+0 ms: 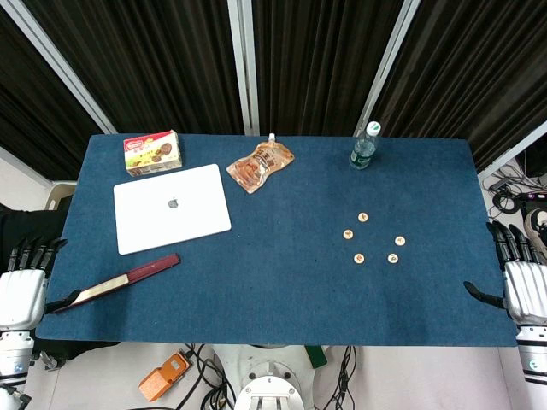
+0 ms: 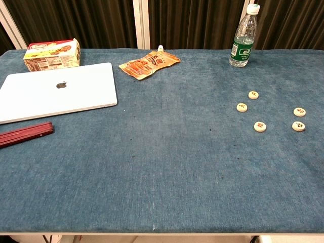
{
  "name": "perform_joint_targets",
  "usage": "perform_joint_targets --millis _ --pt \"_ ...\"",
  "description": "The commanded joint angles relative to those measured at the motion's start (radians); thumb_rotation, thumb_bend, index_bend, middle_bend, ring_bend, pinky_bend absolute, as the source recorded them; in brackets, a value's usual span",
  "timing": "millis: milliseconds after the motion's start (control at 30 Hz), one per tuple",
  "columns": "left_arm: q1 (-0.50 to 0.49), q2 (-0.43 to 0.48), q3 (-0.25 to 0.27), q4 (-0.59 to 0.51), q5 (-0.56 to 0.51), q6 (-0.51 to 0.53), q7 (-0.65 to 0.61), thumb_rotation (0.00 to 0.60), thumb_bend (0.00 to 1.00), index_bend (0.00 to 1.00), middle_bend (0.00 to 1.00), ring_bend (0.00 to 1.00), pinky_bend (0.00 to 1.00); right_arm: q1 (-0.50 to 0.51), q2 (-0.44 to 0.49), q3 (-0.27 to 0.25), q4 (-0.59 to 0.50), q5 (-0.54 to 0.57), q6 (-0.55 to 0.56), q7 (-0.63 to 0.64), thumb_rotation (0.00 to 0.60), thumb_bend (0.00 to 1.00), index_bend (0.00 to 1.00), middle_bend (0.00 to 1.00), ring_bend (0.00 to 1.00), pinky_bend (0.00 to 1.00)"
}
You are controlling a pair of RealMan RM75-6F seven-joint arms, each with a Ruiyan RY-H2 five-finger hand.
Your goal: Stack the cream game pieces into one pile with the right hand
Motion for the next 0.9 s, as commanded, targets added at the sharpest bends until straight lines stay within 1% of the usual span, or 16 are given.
perform_joint_targets --millis 33,167,300,400,533,633,667,767,900 --pt "-0.005 0.0 -0.001 0.004 0.001 -0.006 -0.002 0.6 0.0 0.17 0.16 0.09 0.03 0.008 -0.011 0.0 0.001 -0.002 -0.027 -0.005 0.6 0.24 0.12 0.11 0.03 0.15" --pt "-0.007 -0.001 -0.002 0.012 0.007 -0.004 -0.01 0.6 0.0 0.17 0.16 0.09 0.03 0.056 -0.036 0.004 -0.001 0.005 -0.118 -0.051 0.6 0.24 0.14 0.11 0.03 0.15" --pt "-0.009 -0.005 -0.002 0.023 0.012 -0.004 -0.018 0.6 0.0 0.17 0.16 0.09 0.03 0.141 -0.097 0.02 0.011 0.038 -0.254 -0.139 0.6 0.25 0.19 0.11 0.03 0.15" --pt "-0.008 -0.007 -0.002 0.028 0.014 -0.002 -0.024 0.6 0.0 0.17 0.16 0.09 0.03 0.22 -0.171 0.038 0.048 0.084 -0.373 -0.213 0.6 0.25 0.21 0.11 0.03 0.15" --pt "-0.004 -0.01 0.002 0.036 0.01 -0.001 -0.028 0.6 0.0 0.17 0.16 0.09 0.03 0.326 -0.293 0.059 0.142 0.174 -0.52 -0.337 0.6 0.27 0.25 0.11 0.03 0.15" --pt "0.0 -0.012 0.003 0.038 0.006 0.0 -0.03 0.6 0.0 0.17 0.16 0.09 0.03 0.371 -0.375 0.075 0.206 0.229 -0.56 -0.394 0.6 0.29 0.28 0.11 0.03 0.15" --pt "0.001 -0.014 0.003 0.039 0.004 0.001 -0.032 0.6 0.0 0.17 0.16 0.09 0.03 0.386 -0.404 0.08 0.233 0.246 -0.573 -0.408 0.6 0.29 0.3 0.11 0.03 0.15" --pt "0.005 -0.015 0.004 0.044 0.001 0.003 -0.034 0.6 0.0 0.17 0.16 0.09 0.03 0.419 -0.457 0.085 0.289 0.274 -0.602 -0.43 0.6 0.32 0.38 0.11 0.03 0.15" --pt "0.009 -0.015 0.005 0.045 -0.004 0.004 -0.035 0.6 0.0 0.17 0.16 0.09 0.03 0.444 -0.501 0.087 0.335 0.286 -0.621 -0.423 0.6 0.36 0.46 0.11 0.03 0.15"
